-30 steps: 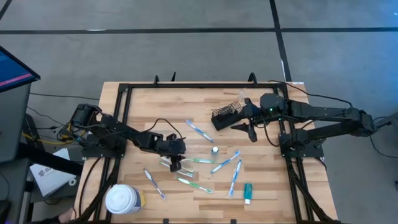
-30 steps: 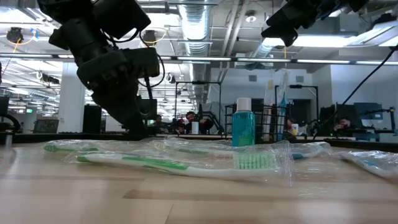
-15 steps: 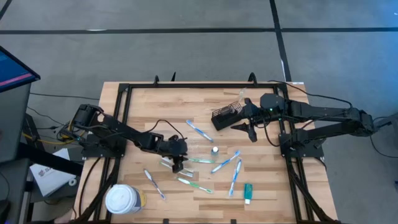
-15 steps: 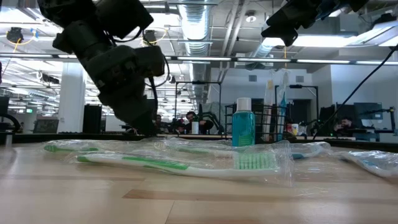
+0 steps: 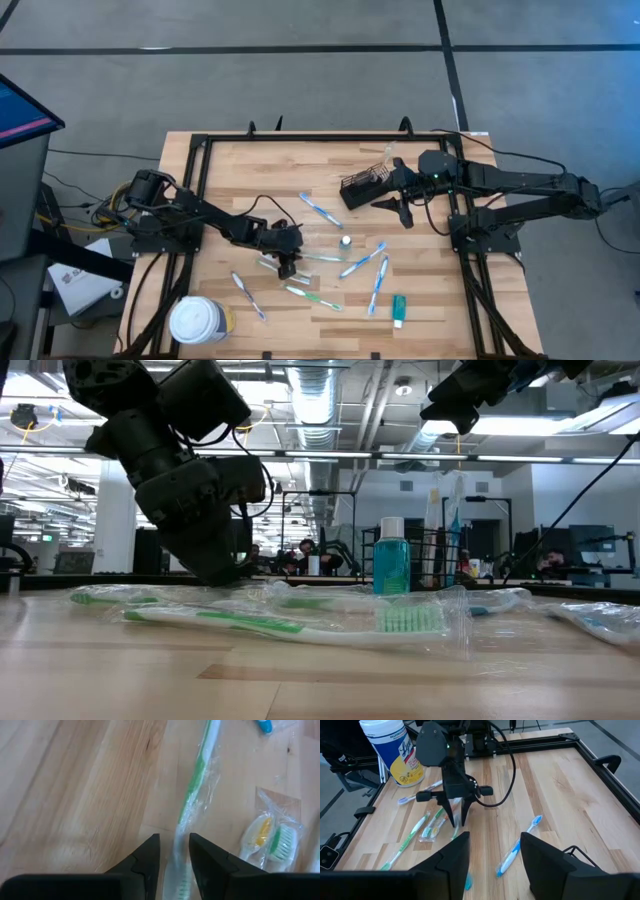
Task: Pick & Place toothbrushing station
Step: Put the green toothbrush into the mesh organizer
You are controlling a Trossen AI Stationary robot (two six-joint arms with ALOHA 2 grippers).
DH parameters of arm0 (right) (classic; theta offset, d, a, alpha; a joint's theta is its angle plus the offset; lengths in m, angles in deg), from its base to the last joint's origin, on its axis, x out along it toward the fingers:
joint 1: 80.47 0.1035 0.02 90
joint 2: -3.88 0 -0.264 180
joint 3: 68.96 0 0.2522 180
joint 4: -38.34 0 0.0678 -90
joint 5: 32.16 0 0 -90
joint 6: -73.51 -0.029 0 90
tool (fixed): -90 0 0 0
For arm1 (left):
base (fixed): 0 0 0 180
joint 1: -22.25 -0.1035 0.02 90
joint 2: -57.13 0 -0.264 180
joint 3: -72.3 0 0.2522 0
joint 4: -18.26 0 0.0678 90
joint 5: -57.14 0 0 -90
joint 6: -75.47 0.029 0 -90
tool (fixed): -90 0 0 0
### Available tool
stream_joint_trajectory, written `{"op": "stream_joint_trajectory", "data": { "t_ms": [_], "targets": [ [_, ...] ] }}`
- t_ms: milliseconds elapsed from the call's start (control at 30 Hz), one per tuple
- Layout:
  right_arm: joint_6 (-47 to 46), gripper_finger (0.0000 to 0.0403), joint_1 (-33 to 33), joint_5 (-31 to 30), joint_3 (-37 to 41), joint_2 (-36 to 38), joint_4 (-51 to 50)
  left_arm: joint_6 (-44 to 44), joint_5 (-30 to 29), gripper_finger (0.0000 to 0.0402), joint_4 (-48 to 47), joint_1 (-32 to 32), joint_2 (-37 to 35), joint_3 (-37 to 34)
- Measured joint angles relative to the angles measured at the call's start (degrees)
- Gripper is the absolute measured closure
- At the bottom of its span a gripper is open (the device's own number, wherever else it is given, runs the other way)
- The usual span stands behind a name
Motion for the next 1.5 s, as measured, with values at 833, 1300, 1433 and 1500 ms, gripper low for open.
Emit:
{"op": "stream_joint_trajectory", "data": {
  "t_ms": [833,1300,1433,1500],
  "targets": [
    [1.5,0.0264,1.1,0.0,0.0,-2.6,2.0,0.5,-2.8,0.0398,-1.1,0.0,-10.4,0.2],
    [5.2,0.0266,7.9,0.0,0.0,-9.8,9.9,0.6,-2.9,0.0398,-4.0,0.0,-17.6,0.2],
    [8.1,0.0272,10.9,-2.5,0.0,-10.2,10.4,0.2,-3.0,0.0398,-3.8,-0.4,-18.5,0.2],
    [9.2,0.0276,12.6,-4.8,0.0,-10.2,10.3,-1.0,-3.0,0.0397,-3.7,-0.9,-18.8,0.2]
  ]
}}
